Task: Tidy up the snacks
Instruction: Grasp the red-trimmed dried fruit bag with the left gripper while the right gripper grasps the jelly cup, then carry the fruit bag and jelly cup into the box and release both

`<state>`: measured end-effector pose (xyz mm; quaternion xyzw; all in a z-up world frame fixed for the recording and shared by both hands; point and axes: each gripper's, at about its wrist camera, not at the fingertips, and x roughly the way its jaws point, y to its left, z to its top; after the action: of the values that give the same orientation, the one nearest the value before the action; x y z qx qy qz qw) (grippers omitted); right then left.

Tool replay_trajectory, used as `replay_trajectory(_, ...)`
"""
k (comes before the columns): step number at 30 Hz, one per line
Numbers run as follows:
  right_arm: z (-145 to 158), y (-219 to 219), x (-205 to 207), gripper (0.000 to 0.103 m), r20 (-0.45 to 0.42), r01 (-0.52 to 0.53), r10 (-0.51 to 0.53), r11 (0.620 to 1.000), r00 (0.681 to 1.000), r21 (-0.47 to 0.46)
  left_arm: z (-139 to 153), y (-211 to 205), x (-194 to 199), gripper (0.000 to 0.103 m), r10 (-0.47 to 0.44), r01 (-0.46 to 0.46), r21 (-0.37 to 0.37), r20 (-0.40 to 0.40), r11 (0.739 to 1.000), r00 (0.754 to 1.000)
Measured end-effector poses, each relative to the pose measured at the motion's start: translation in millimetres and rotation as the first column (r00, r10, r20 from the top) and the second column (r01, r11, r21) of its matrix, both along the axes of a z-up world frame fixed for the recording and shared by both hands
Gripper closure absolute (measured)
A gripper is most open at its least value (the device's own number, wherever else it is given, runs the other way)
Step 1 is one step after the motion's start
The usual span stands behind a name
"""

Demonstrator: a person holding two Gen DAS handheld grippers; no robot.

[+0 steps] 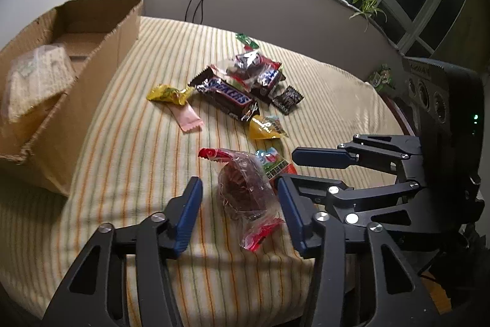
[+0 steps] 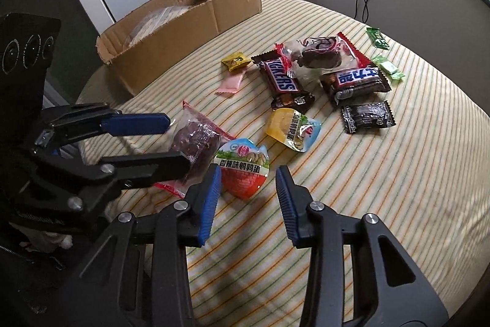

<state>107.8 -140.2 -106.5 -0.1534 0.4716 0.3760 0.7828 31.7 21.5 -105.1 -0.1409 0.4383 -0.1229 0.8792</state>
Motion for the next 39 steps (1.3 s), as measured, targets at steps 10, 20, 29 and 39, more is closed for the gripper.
replay_trajectory(10, -10, 10, 1, 0.077, 0.009, -0.028, 0.028, 0.999, 1.000, -0.037, -6, 2, 6, 0.068, -0.016, 0.016, -0.025, -0.002, 1.000, 1.000)
replay_trajectory(20, -9, 4, 1, 0.079, -0.005, -0.016, 0.016, 1.000, 1.000, -0.020, -12, 4, 14, 0.060, -0.013, 0.012, -0.044, -0.017, 0.999, 1.000)
replay_trajectory(29, -5, 0, 1, 0.080, -0.013, 0.003, -0.004, 1.000, 1.000, -0.011, -8, 5, 10, 0.071, -0.003, 0.003, -0.035, 0.007, 0.999, 1.000)
replay_trajectory(39, 31, 5, 2, 0.080, 0.030, 0.005, -0.007, 0.998, 1.000, 0.062, 27, 33, 6, 0.071, 0.056, -0.053, -0.032, 0.094, 0.998, 0.994)
